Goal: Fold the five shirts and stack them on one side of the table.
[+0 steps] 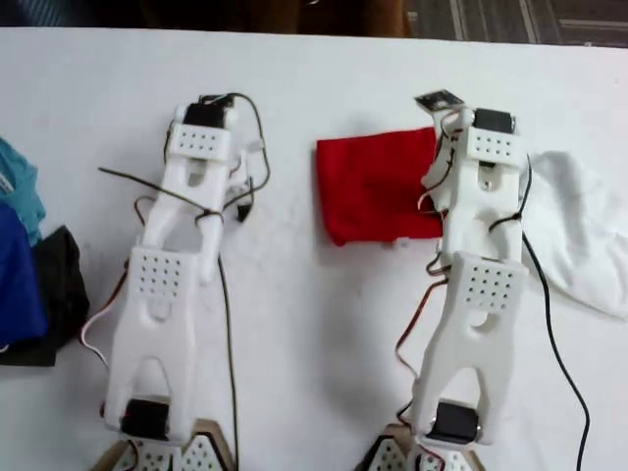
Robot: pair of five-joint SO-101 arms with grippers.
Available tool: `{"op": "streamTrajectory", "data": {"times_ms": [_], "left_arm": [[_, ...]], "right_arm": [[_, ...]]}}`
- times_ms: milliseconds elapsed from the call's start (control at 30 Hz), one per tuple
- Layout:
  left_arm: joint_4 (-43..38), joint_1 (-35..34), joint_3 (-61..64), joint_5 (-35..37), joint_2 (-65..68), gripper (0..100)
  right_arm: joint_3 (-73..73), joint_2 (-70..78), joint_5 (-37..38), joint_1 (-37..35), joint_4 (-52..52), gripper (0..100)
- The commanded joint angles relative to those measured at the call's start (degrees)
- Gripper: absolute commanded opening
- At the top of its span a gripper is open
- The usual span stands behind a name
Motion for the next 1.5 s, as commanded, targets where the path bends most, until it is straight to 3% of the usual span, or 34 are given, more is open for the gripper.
{"op": "streamTrajectory", "data": {"times_ms": [0,267,600,933,1200,1467], "left_arm": [[0.0,1.67,-0.84,0.44,0.26,20],[0.0,1.67,-0.84,0.44,0.26,20],[0.0,1.67,-0.75,0.44,0.26,20],[0.0,1.67,-0.75,0.44,0.26,20],[0.0,1.67,-0.84,0.44,0.26,20],[-0.09,1.67,-0.84,0.44,0.26,20]], "right_arm": [[-5.89,-1.1,0.35,0.48,0.84,1.7],[-17.05,-0.84,0.35,0.75,6.2,1.7],[-16.79,2.51,1.23,6.2,5.58,1.7],[-17.23,4.35,1.23,4.35,4.35,1.9],[-17.23,3.74,1.32,4.35,6.37,23.9],[-16.97,-2.59,1.58,3.56,4.62,25.2]]}}
